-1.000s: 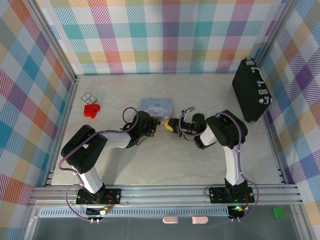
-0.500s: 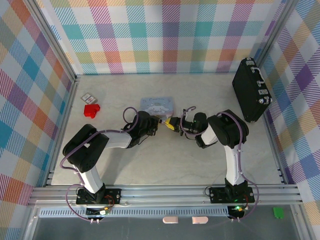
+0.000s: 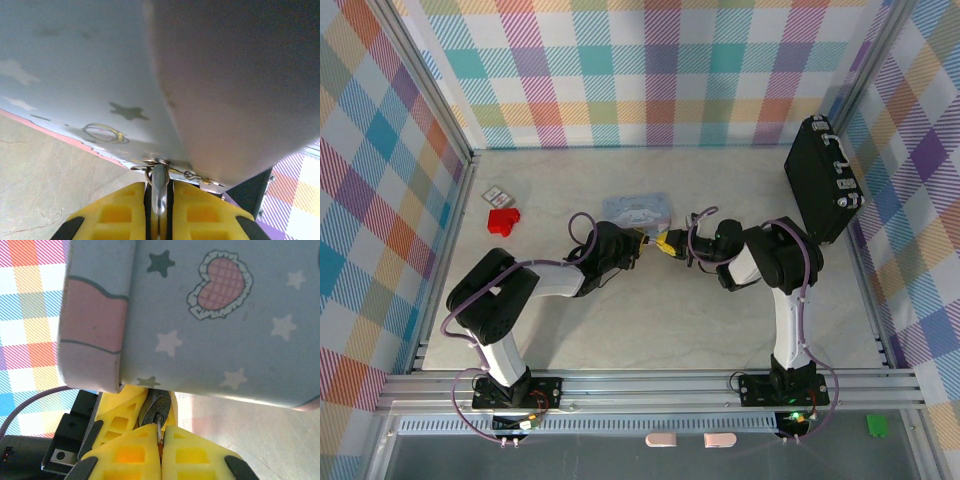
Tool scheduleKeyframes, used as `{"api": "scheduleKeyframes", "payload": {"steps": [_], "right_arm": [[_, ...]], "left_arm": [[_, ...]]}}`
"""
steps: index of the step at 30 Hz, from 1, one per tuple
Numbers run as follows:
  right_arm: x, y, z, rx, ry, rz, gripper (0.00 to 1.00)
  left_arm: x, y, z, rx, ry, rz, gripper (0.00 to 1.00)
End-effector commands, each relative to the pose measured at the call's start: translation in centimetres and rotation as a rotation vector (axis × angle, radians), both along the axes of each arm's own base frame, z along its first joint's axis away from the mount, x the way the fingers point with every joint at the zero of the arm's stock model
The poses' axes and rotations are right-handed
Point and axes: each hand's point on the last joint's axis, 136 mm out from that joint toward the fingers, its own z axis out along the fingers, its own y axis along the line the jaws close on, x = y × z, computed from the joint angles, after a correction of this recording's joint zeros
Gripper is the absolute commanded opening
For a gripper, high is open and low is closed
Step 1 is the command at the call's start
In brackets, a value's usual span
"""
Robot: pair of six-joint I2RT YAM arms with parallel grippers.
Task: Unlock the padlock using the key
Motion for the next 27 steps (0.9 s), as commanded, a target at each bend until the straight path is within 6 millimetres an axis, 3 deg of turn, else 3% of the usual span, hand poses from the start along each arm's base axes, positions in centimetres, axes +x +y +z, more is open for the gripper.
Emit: {"api": "scheduleKeyframes", "payload": {"steps": [1,9,16,27], "right_arm": [[-0.3,2.8,1.8,0.021,-0.087,0.055,0.0],[-0.3,2.9,2.0,0.004,-0.189,0.082,0.0],[0.9,1.7,1.5,-0.004,-0.185,0.048,0.0],[1.0,1.8,1.9,0.008,-0.173,0.058,0.0]], "left_arm": [[-7.7,-10.9,9.1,-0.296,-0.143,-0.486,0.0],[-8.6,-12.1,9.6,-0.312,-0.136,-0.551,0.0],[-9.3,-12.2,9.6,-0.303,-0.119,-0.59,0.0],[-9.7,-13.0,10.3,-0.292,-0.157,-0.651,0.0]]}}
